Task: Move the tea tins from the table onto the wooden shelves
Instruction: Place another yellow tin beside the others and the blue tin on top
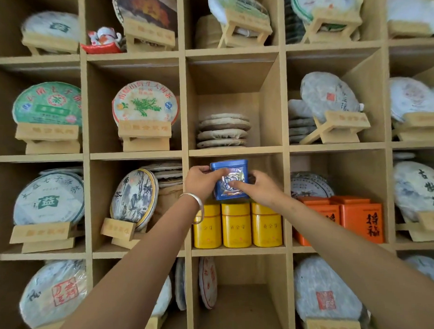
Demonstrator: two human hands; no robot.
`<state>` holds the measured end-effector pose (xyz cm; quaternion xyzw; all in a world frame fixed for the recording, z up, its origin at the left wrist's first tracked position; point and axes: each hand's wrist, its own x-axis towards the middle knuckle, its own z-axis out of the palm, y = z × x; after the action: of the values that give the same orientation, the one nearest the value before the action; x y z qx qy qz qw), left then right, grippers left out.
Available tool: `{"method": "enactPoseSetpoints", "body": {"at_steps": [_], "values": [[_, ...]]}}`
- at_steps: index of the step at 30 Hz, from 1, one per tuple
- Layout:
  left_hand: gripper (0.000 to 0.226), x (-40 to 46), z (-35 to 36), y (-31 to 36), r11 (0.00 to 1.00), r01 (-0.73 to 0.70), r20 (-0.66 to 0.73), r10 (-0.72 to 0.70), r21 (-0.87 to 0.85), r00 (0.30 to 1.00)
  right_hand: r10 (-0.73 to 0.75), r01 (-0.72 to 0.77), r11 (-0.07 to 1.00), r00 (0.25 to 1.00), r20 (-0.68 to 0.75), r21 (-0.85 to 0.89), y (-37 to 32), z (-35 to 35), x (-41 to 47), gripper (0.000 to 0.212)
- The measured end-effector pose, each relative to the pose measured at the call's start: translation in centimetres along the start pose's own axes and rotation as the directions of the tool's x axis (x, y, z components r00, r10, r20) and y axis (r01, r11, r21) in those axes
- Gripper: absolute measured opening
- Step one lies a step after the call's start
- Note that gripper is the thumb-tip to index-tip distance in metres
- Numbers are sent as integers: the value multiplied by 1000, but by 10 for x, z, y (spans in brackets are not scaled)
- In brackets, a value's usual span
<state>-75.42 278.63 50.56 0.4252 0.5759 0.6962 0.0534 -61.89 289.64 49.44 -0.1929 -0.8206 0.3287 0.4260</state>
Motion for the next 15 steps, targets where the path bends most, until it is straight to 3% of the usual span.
{"method": "enactPoseSetpoints", "body": {"at_steps": [3,8,15], "values": [[61,3,9,-6,999,7,-36,-8,-44,999,25,-26,999,999,-29,-42,3,8,7,49],[56,15,16,-15,1000,-20,36,21,-20,999,20,-24,992,999,-31,-126,13,3,16,45],[59,33,18,-31,991,-39,75,29,129,997,12,8,953,998,64,-302,22,-6,25,51]]}}
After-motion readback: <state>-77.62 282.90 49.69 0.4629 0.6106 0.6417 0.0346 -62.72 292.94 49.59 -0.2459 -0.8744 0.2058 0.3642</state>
